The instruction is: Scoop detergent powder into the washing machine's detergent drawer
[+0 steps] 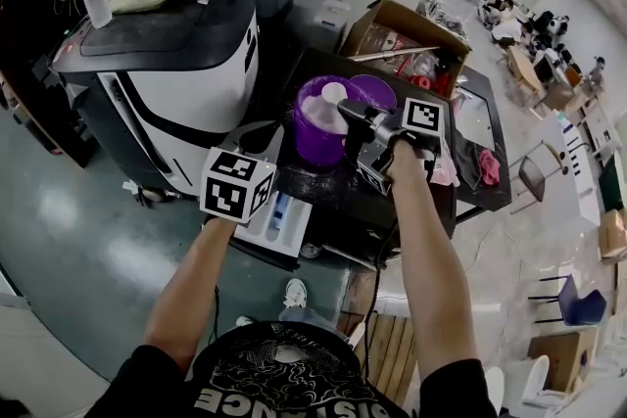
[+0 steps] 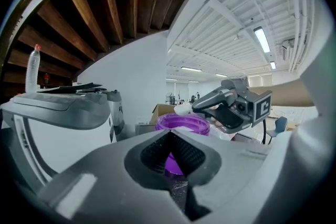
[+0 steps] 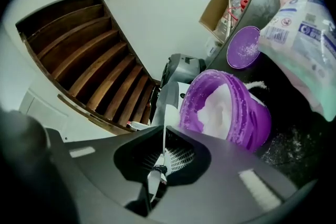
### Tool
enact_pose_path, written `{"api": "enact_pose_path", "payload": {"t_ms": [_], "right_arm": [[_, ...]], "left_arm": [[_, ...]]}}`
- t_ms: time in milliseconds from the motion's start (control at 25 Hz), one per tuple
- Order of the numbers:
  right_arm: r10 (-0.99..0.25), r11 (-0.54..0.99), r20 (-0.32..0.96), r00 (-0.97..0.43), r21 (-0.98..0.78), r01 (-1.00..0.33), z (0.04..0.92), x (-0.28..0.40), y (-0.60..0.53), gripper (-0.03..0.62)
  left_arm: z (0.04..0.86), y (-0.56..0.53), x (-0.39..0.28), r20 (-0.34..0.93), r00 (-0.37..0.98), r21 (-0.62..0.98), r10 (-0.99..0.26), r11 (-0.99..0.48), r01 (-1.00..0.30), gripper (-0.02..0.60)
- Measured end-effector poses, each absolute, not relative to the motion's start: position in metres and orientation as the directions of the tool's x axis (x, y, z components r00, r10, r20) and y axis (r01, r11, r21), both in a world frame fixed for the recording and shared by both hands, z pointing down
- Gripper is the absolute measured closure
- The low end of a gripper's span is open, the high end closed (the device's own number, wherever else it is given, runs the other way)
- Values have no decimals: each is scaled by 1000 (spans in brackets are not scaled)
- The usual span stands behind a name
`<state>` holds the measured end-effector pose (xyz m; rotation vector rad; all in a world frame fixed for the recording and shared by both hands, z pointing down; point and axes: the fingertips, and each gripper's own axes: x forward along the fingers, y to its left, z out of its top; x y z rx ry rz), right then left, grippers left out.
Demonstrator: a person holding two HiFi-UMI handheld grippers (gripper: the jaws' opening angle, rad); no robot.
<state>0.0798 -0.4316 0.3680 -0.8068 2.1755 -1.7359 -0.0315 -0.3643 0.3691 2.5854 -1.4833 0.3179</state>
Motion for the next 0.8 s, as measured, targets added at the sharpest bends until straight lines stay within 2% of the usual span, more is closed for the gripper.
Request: {"api": "enact_pose_path", "payload": {"t_ms": [240, 800], "right_arm": [[-554, 162, 88, -828, -964, -211, 364, 67, -408, 556], [-493, 211, 34, -869, -965, -158, 376, 14, -345, 556]], "left_arm": [[371, -353, -43, 251, 482, 22, -839, -493, -870, 580], [393, -313, -89, 269, 448, 31, -853, -457, -889, 580]]}}
